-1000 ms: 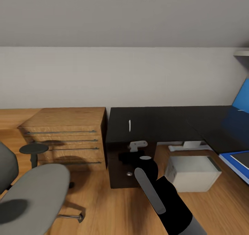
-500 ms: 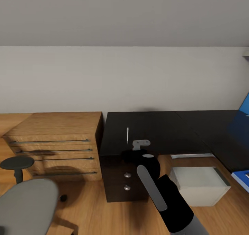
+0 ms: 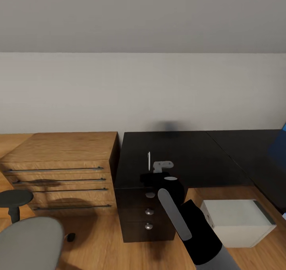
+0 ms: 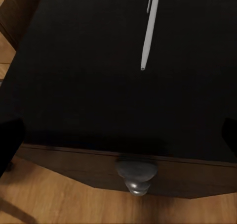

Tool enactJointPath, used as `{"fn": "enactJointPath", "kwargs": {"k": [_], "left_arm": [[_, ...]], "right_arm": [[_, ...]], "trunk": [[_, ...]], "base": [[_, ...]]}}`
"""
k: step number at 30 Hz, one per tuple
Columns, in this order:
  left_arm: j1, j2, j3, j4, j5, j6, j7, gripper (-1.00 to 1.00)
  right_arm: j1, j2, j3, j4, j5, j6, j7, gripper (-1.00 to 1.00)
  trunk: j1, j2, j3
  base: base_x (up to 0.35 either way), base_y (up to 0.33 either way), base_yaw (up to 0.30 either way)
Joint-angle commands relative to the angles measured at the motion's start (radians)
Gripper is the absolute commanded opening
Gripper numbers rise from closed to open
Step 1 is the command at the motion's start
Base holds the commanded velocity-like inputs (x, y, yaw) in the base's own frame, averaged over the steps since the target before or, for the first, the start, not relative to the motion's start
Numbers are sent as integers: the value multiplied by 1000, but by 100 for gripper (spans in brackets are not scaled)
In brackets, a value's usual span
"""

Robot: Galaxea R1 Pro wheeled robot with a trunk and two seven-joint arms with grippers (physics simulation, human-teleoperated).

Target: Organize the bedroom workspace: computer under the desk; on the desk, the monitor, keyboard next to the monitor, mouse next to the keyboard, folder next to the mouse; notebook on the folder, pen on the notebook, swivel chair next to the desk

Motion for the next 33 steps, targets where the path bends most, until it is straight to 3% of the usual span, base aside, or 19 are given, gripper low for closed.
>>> {"fn": "enactJointPath", "kwargs": {"k": [1, 12, 21, 33], "left_arm": [[1, 0, 2, 1, 5, 4, -2, 100], [5, 0, 2, 7, 5, -30, -3, 100], [5, 0, 0, 8, 5, -39, -4, 100], [5, 0, -1, 8, 5, -39, -4, 100]], "right_arm": [[-1, 0, 1, 0, -9, 2, -11, 100], [-4, 0, -1, 2, -10, 3, -13, 100], [-34, 3, -67, 82, -9, 5, -12, 100], [-67, 6, -78, 164, -9, 4, -9, 100]], "trunk": [[0, 0, -1], [0, 0, -1], [0, 0, -1], [0, 0, -1]], "base": [[15, 5, 0], [112, 2, 0], [318, 0, 0], [123, 0, 0]]}}
